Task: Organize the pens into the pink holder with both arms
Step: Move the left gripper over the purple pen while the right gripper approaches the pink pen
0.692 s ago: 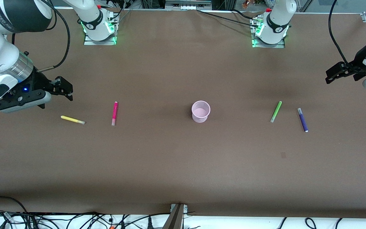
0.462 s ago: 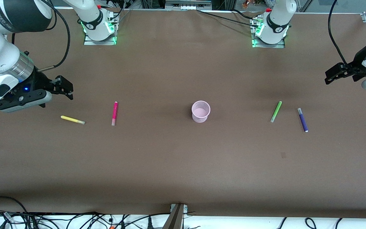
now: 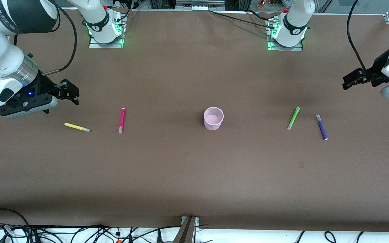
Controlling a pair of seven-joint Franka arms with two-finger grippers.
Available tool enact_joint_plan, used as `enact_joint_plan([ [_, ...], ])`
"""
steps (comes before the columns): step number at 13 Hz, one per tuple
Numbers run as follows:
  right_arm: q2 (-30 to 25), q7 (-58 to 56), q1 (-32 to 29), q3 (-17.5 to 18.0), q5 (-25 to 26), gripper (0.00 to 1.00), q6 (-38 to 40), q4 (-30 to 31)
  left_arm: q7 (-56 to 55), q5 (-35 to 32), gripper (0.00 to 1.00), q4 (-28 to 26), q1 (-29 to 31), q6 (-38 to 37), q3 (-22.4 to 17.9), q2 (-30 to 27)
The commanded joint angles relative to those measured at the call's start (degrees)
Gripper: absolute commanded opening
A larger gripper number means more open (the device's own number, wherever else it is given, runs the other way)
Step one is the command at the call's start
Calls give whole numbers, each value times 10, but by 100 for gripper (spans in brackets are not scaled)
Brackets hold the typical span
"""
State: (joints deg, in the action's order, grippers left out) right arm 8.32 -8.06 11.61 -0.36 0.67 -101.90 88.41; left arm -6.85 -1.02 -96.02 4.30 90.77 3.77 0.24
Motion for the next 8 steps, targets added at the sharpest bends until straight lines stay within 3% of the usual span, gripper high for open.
enact_joint_plan([
  [1, -2, 0, 23, 1, 10, 100, 4, 0, -2, 11, 100, 45, 5, -24, -3, 42],
  [4, -2, -1, 23, 0, 10, 100, 5, 1, 19, -3, 100, 36, 26, -15, -6, 98],
  [8, 6, 1, 24, 0, 10, 100, 1, 5, 73, -4, 100, 11, 83, 118, -6, 208],
])
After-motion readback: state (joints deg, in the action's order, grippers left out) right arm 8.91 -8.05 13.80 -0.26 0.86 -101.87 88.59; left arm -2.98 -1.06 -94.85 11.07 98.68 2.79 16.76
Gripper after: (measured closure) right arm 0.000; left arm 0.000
